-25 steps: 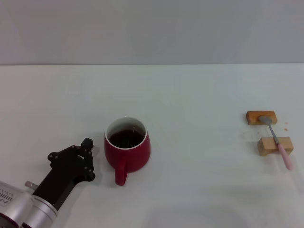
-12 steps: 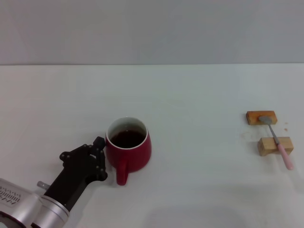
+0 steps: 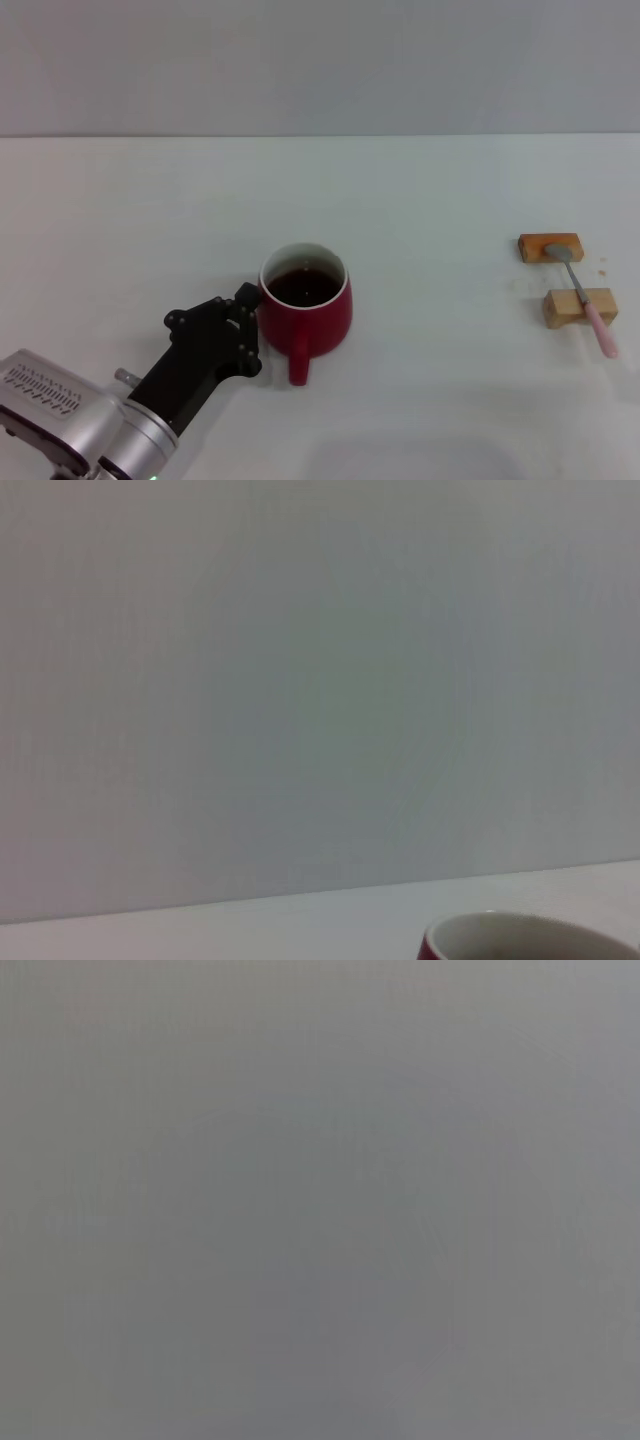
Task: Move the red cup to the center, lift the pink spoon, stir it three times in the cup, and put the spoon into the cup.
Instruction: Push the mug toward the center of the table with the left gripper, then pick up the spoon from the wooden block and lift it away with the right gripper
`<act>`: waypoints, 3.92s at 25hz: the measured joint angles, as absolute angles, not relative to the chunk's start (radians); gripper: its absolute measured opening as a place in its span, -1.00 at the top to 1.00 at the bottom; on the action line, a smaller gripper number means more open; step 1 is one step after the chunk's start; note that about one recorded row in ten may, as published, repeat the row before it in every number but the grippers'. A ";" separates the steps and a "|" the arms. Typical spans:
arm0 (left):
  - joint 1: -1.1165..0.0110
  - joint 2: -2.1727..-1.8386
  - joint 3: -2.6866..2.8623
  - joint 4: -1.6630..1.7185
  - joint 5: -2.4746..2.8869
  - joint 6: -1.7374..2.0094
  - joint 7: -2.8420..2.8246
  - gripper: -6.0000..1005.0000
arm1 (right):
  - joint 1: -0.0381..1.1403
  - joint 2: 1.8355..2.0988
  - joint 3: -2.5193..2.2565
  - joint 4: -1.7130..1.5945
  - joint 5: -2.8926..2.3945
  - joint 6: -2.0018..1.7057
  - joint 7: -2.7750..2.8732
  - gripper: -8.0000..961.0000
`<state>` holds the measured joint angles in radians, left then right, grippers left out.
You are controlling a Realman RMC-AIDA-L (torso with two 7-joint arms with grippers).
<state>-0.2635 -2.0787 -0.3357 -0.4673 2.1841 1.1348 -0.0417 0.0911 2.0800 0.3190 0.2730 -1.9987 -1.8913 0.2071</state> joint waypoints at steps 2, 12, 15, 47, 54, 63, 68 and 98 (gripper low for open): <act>-0.266 -2.078 -0.333 -0.467 2.185 1.137 -0.039 0.99 | 0.091 2.080 0.319 0.273 -1.999 -1.891 0.207 -0.49; -0.245 -2.075 -0.353 -0.426 2.178 1.149 -0.033 0.99 | 0.083 2.081 0.319 0.268 -1.992 -1.889 0.207 -0.49; -0.250 -2.077 -0.349 -0.432 2.179 1.147 -0.035 0.99 | 0.085 2.082 0.319 0.268 -1.993 -1.889 0.207 -0.49; -0.310 -2.077 -0.287 -0.466 2.178 1.109 -0.026 0.92 | 0.093 2.082 0.303 0.275 -1.999 -1.892 0.207 -0.49; -0.332 -2.079 -0.254 -0.489 2.185 1.096 -0.032 0.89 | 0.094 2.082 0.304 0.275 -1.999 -1.894 0.207 -0.49; -0.274 -2.072 -0.344 -0.467 2.178 1.118 0.007 0.85 | 0.095 2.082 0.303 0.275 -1.999 -1.887 0.208 -0.49; -0.191 -2.064 -0.450 -0.440 2.177 1.196 0.021 0.83 | 0.089 2.082 0.301 0.275 -1.999 -1.883 0.208 -0.49; -0.073 -2.070 -0.596 -0.374 2.163 1.331 0.003 0.00 | 0.051 2.086 0.289 0.269 -1.923 -1.588 0.207 -0.49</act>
<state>-0.0731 -2.0696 -0.5962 -0.3742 2.1629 1.3310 0.0030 0.0514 2.0862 0.2886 0.2689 -1.9231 -1.5881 0.2067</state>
